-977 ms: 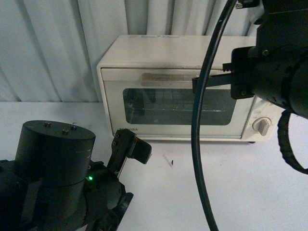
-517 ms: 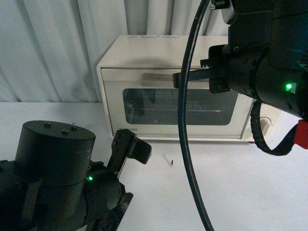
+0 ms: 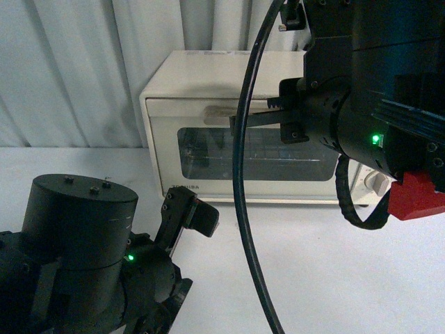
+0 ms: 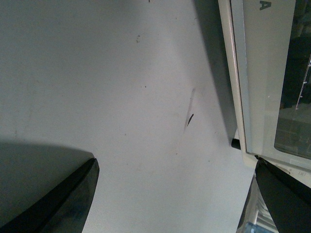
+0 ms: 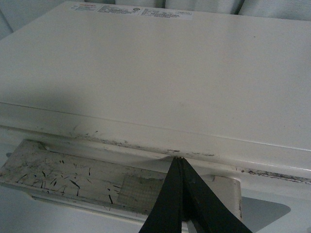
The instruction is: Open oven
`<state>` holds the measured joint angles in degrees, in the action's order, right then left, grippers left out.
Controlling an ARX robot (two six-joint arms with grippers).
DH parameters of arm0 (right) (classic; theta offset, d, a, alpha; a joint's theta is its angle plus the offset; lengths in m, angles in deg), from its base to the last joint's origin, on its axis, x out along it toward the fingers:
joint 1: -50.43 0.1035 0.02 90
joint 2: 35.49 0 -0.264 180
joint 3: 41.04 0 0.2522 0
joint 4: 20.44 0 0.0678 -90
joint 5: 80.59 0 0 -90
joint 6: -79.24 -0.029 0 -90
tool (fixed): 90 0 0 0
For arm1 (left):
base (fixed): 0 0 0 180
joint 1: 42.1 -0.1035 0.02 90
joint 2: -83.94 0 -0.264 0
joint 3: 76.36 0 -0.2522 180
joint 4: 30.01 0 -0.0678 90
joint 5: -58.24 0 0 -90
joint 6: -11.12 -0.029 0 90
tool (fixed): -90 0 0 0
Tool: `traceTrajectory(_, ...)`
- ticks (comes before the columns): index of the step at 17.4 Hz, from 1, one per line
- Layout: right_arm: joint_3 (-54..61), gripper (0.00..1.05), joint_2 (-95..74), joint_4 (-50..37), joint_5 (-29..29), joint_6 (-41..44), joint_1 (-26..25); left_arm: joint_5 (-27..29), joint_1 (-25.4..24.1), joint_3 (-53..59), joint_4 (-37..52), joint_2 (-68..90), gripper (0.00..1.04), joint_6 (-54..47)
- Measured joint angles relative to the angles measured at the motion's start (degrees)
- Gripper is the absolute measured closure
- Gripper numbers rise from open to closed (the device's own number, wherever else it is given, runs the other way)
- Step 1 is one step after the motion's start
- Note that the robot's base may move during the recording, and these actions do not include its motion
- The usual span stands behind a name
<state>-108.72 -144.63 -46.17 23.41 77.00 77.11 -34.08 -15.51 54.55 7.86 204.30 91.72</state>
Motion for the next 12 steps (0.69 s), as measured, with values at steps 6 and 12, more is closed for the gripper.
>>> traceTrajectory(6,-0.2,1.03,-1.1,-1.3,0.2,-2.8,0.1,0.0,0.0,0.0,0.0,0.0,0.07,0.0)
traceTrajectory(12,3.5,1.03,-1.5,-6.3,4.7,-8.1,2.8,0.0,0.0,0.0,0.0,0.0,0.07,0.0)
